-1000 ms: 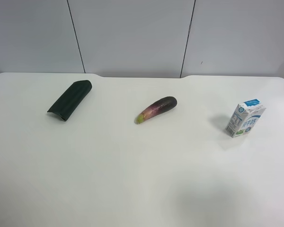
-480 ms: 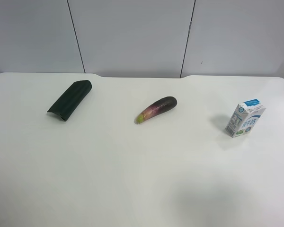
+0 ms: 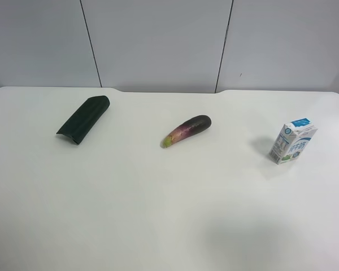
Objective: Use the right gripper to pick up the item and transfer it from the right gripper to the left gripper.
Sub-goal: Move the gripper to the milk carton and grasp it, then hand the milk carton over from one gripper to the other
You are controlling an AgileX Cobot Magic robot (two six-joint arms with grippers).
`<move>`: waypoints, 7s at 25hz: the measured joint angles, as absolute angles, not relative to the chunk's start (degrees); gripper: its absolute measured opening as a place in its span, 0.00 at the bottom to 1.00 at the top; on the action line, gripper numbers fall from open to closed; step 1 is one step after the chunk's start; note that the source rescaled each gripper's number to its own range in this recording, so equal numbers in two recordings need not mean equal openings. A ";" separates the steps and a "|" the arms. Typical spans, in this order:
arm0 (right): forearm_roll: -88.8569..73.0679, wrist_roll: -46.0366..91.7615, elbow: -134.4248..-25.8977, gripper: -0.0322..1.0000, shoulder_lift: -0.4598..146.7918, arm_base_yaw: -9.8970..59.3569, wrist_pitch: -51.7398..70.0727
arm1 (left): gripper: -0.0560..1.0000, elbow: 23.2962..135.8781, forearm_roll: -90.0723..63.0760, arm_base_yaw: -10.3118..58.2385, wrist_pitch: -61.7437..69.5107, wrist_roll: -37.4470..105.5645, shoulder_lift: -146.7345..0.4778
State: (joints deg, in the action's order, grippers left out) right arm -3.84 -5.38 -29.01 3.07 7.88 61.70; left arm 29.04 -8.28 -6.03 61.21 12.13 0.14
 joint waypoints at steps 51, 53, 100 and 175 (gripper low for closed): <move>10.66 -74.45 -58.71 1.00 67.87 3.07 66.61 | 1.00 29.04 -8.28 -6.03 61.21 12.13 0.14; 10.31 -74.45 -58.71 1.00 69.63 1.42 64.95 | 1.00 29.04 -8.28 -6.03 61.21 12.13 0.14; 2.86 -81.25 -58.75 0.48 100.27 -0.86 40.30 | 1.00 29.04 -8.28 -6.03 61.21 12.13 0.14; -36.71 44.54 -58.82 0.05 80.70 36.43 53.94 | 1.00 29.04 -8.30 -6.03 61.21 12.13 0.14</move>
State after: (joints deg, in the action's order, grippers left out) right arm -36.71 44.54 -58.82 80.70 36.43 53.94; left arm 29.04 -8.30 -6.03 61.21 12.13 0.14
